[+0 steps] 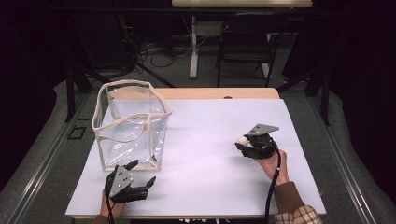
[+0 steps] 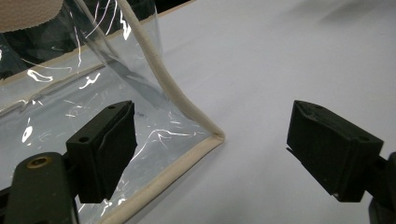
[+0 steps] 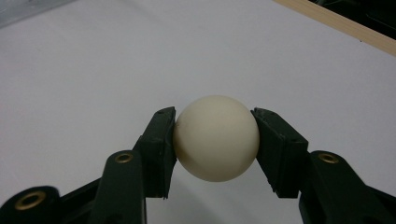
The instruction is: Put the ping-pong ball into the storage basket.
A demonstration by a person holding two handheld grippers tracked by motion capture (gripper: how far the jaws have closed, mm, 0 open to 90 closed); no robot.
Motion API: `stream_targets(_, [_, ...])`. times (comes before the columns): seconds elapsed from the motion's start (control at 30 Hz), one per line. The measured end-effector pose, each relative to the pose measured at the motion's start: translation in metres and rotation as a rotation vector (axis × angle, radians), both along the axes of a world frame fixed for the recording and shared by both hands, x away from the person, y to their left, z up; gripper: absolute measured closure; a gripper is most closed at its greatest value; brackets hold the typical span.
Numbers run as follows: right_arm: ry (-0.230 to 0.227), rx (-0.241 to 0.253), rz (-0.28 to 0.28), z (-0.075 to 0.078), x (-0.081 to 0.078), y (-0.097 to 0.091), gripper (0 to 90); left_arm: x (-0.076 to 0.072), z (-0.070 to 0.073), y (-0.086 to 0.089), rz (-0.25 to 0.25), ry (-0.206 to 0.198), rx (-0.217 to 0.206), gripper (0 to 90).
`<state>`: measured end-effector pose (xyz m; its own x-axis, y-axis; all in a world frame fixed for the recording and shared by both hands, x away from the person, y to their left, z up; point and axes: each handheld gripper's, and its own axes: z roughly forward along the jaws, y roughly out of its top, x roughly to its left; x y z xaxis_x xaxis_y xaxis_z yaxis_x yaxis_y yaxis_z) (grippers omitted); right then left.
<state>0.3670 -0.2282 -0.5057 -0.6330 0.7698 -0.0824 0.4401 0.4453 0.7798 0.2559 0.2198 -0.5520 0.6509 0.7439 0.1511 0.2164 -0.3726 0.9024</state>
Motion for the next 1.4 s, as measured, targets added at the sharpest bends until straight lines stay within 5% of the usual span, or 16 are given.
stream_targets(1.4, [-0.064,0.045,0.011,0.034,-0.011,0.001,50.6,0.0,0.0,-0.001,-0.001,-0.003,0.004,16.0])
